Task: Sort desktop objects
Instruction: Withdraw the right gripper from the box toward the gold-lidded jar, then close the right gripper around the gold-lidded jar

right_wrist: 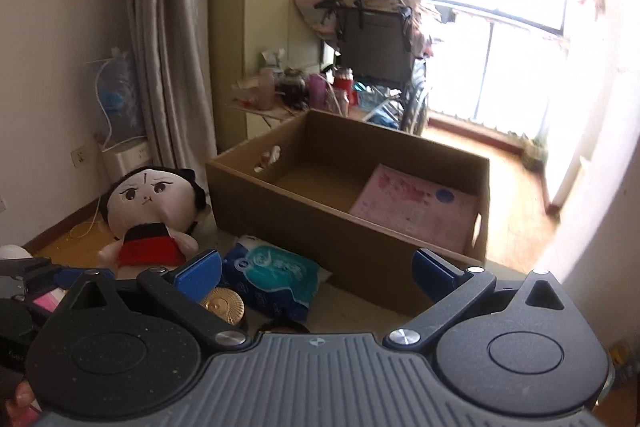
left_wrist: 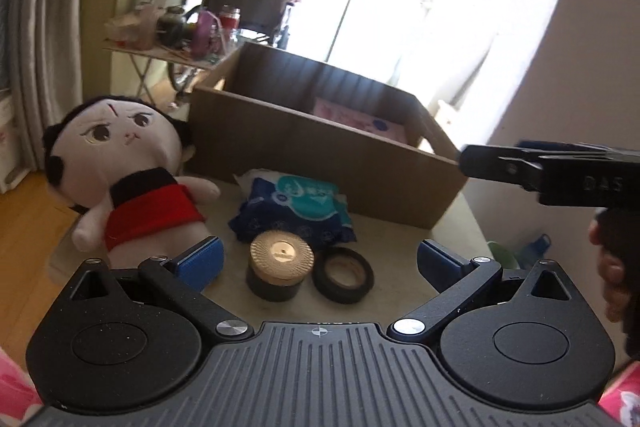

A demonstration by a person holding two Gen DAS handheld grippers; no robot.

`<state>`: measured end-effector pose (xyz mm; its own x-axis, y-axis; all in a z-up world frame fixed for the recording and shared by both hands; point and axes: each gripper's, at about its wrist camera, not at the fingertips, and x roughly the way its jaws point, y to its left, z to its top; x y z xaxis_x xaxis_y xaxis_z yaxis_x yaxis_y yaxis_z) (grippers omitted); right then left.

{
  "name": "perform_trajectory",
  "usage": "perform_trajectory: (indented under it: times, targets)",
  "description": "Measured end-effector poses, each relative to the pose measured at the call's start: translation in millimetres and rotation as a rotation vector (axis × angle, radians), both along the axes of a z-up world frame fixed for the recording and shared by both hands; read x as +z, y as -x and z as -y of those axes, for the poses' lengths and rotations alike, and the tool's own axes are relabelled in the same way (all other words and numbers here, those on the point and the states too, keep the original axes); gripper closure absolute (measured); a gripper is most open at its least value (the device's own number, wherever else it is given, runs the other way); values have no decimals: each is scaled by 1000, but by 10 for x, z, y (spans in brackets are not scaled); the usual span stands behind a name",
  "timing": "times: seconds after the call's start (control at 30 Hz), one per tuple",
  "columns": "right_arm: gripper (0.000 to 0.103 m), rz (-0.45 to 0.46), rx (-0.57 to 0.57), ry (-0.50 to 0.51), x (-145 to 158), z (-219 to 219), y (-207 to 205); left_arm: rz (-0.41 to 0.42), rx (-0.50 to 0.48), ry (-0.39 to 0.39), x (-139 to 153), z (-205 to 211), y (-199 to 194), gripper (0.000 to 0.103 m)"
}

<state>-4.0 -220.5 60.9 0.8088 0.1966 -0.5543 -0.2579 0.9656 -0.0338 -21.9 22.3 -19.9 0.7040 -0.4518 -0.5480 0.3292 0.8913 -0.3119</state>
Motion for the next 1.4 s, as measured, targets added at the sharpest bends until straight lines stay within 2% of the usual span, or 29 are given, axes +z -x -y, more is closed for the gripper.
perform_trajectory:
  times: [0.1, 0.2, 0.4, 0.53, 0.63, 0.77, 0.83, 1.0, 1.2, 1.4]
  targets:
    - [0, -36, 32, -53, -117, -16, -78, -11, -2, -19, -82, 29, -34, 0]
    - [1, -100, 50, -118, -255, -29, -200, -9, -11, -109, -157, 126, -66, 0]
    - [15, -242, 98, -193, -528, -130, -487, -55, -47, -245, -363, 340, -189, 0]
    - [27, -332, 124, -247, -691, -185, -661, -51, -42, -299, -477, 408, -291, 1]
    - [37, -389, 138, -262, -792, -232, -774, -76, -62, -298, -532, 419, -383, 9]
    - [40, -443, 163, -287, -895, -288, -903, -91, -87, -300, -598, 442, -469, 12]
    - [40, -466, 166, -294, -947, -318, -964, -93, -96, -309, -625, 456, -503, 21]
    - [43, -536, 156, -328, -1070, -357, -1105, -136, -107, -297, -710, 460, -617, 31]
    - [49, -587, 154, -370, -1158, -353, -1199, -138, -111, -296, -733, 439, -655, 35]
    - [50, -596, 146, -359, -1171, -363, -1184, -139, -132, -289, -714, 424, -633, 36]
